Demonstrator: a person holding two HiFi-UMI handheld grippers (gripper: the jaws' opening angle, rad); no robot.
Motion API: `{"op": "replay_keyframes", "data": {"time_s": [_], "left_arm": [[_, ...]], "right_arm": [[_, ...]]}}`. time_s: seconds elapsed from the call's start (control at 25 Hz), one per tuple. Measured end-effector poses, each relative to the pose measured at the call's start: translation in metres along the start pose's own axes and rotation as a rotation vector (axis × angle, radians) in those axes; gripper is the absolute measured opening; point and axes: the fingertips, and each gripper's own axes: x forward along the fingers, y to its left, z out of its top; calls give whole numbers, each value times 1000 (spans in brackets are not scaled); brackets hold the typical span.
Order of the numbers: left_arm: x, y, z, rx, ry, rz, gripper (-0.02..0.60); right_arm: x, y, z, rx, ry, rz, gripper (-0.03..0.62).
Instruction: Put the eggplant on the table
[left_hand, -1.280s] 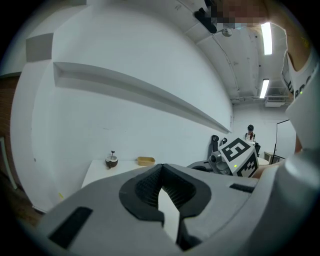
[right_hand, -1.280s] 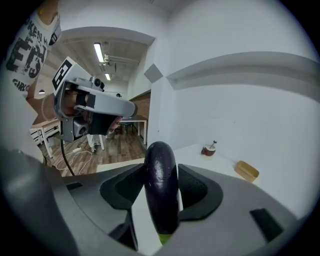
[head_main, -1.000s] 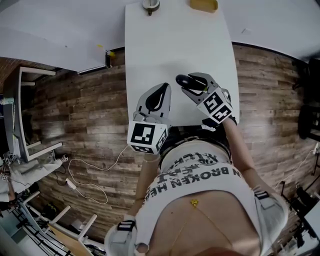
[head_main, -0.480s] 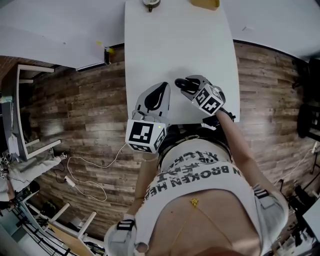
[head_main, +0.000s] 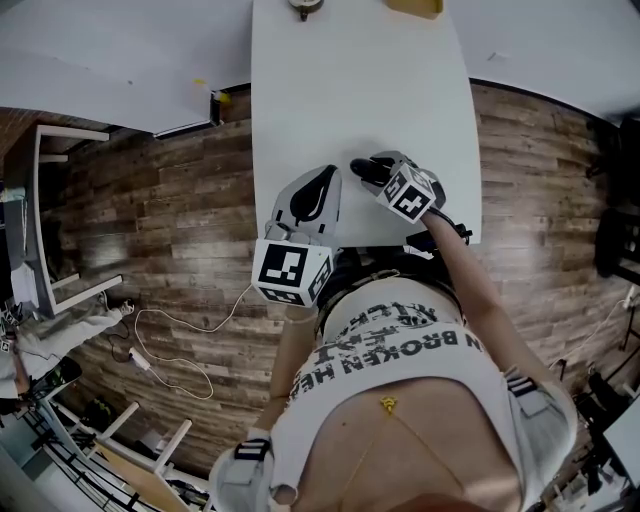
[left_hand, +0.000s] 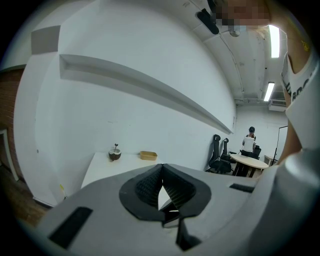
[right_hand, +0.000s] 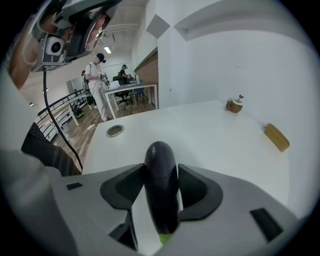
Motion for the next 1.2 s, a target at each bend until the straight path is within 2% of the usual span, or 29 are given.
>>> {"op": "replay_keyframes", "data": {"time_s": [0.64,1.2], "left_arm": [[-3,-2,-6,-1,11,1,6],[-3,-3,-6,1,10,-5,6]], "right_arm": [[20,5,-26,-3,80,12,210],[21,6,-26,13,64,24,211]]}}
